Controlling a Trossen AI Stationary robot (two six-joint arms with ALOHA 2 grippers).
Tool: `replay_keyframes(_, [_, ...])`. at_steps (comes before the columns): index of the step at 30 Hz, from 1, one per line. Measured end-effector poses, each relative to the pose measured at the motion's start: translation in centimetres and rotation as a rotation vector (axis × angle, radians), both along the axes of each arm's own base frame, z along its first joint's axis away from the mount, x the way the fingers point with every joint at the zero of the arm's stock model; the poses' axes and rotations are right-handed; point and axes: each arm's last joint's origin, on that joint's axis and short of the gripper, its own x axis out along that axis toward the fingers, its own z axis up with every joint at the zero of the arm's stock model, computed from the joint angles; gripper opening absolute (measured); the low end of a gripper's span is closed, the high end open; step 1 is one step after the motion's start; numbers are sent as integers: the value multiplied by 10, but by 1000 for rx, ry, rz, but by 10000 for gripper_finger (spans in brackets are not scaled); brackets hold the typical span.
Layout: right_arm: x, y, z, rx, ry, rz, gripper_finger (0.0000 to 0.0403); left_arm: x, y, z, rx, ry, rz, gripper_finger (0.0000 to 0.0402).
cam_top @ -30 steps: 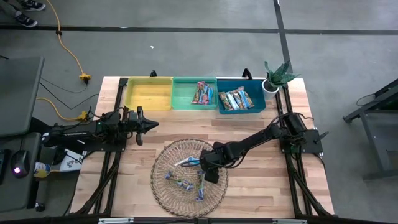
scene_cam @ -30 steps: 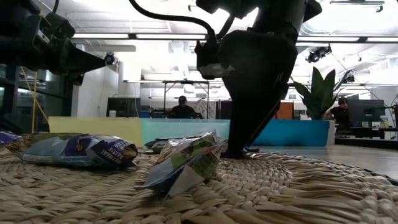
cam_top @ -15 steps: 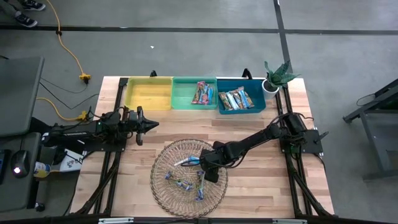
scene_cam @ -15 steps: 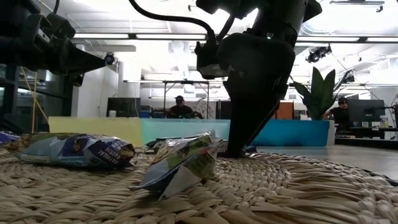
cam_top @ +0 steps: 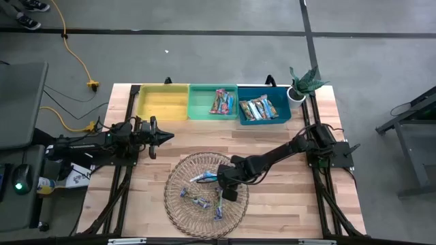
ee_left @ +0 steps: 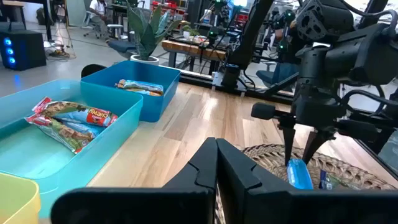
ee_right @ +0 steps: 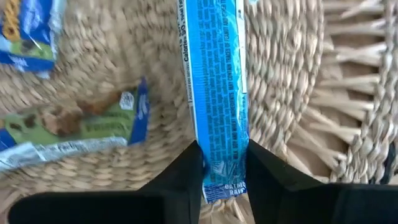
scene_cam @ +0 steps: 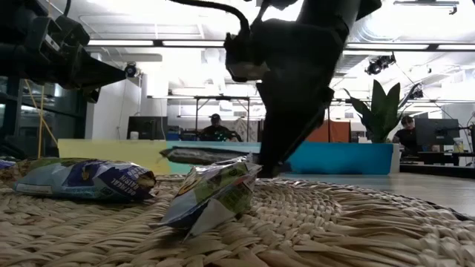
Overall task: Pick and place Granola Bars by type
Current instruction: Put the blue granola bar into the yellow bin
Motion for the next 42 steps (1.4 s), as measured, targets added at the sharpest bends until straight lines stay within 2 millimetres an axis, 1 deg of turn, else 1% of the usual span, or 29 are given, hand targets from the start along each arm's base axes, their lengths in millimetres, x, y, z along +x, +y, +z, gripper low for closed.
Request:
replay_keyframes(6, [8,1,12,-7,-47,-5,82,0,0,0,0,0,0,0])
replay_keyframes(11, [20,5,33,-23,-129,16,82,0,0,0,0,0,0,0])
replay_keyframes(14, [29,5,50,-35,-187,33,82,0,0,0,0,0,0,0])
replay_keyframes(17, [39,2,72,-33,-255,41,82,0,0,0,0,0,-1,0])
replay_keyframes(22, [55,-10,113,-42,-384,25,82,0,0,0,0,0,-1,0])
replay_keyframes(25, [64,-21,140,-73,-470,0,82,0,0,0,0,0,-1,0])
replay_keyframes(30, [73,-48,184,-130,-604,-9,82,0,0,0,0,0,-1,0])
replay_keyframes(34, [78,-74,211,-165,-707,-32,82,0,0,0,0,0,-1,0])
replay_keyframes(37, [81,-95,225,-169,-794,-48,82,0,0,0,0,0,-1,0])
replay_keyframes(42, [85,-130,238,-139,-918,-43,82,0,0,0,0,0,-1,0])
